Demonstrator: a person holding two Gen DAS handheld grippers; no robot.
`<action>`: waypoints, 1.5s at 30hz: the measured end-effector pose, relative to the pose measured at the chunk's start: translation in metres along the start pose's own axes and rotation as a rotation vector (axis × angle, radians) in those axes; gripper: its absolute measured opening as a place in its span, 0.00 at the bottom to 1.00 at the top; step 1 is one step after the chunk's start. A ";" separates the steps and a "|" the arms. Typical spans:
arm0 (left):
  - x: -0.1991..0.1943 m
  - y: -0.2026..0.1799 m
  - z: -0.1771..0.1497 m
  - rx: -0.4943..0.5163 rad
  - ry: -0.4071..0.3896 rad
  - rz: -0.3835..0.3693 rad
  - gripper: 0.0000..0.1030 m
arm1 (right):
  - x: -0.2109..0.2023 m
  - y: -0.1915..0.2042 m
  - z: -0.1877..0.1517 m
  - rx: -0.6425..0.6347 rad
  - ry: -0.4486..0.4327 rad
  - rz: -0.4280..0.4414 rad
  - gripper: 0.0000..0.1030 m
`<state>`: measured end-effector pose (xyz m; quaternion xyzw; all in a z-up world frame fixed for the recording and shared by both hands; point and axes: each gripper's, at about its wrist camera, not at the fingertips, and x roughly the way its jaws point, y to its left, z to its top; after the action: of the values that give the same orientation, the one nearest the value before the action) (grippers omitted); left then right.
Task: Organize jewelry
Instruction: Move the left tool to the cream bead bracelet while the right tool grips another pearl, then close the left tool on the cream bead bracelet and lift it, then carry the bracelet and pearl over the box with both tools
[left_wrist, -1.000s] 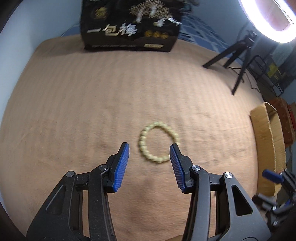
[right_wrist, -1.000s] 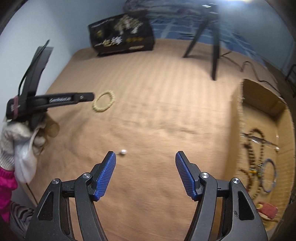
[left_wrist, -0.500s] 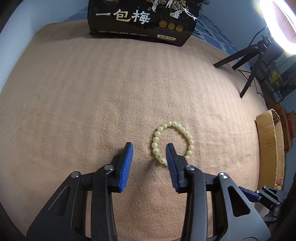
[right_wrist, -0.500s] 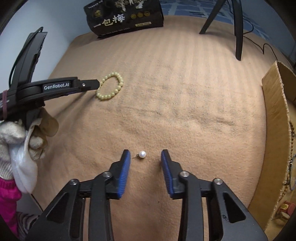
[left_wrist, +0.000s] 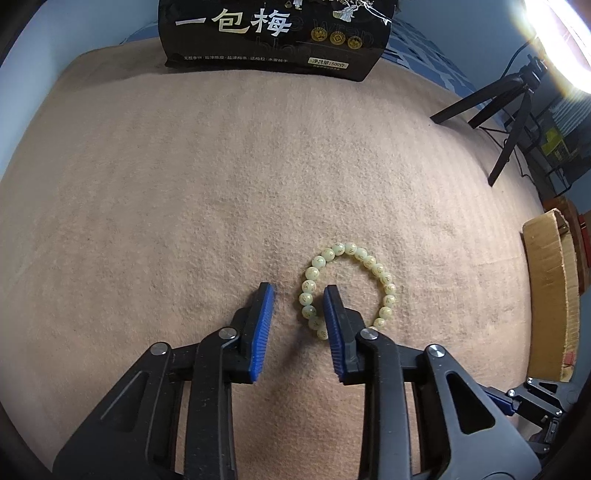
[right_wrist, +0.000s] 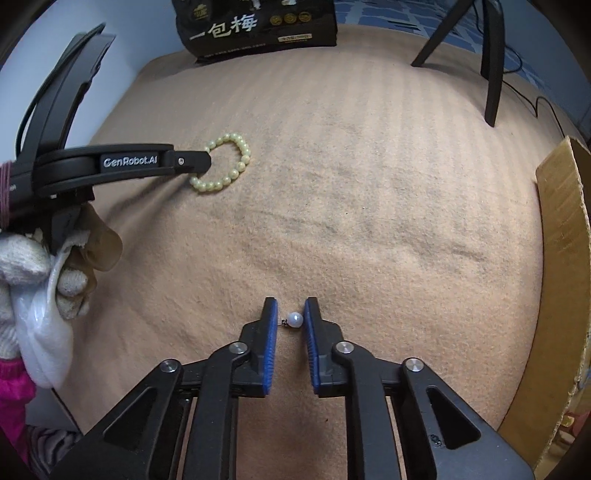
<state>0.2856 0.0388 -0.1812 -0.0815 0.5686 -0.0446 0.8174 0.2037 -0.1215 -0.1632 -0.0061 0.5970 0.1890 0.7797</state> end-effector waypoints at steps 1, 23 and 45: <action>0.001 -0.001 0.000 0.007 -0.003 0.007 0.24 | 0.001 0.001 0.000 -0.004 0.000 -0.005 0.10; -0.050 -0.002 -0.001 -0.016 -0.107 -0.076 0.05 | -0.046 -0.011 -0.012 0.025 -0.089 0.010 0.10; -0.108 -0.078 -0.005 0.047 -0.204 -0.262 0.05 | -0.110 -0.075 -0.030 0.102 -0.217 -0.079 0.10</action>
<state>0.2450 -0.0207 -0.0684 -0.1399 0.4661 -0.1556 0.8596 0.1752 -0.2294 -0.0854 0.0305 0.5170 0.1272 0.8459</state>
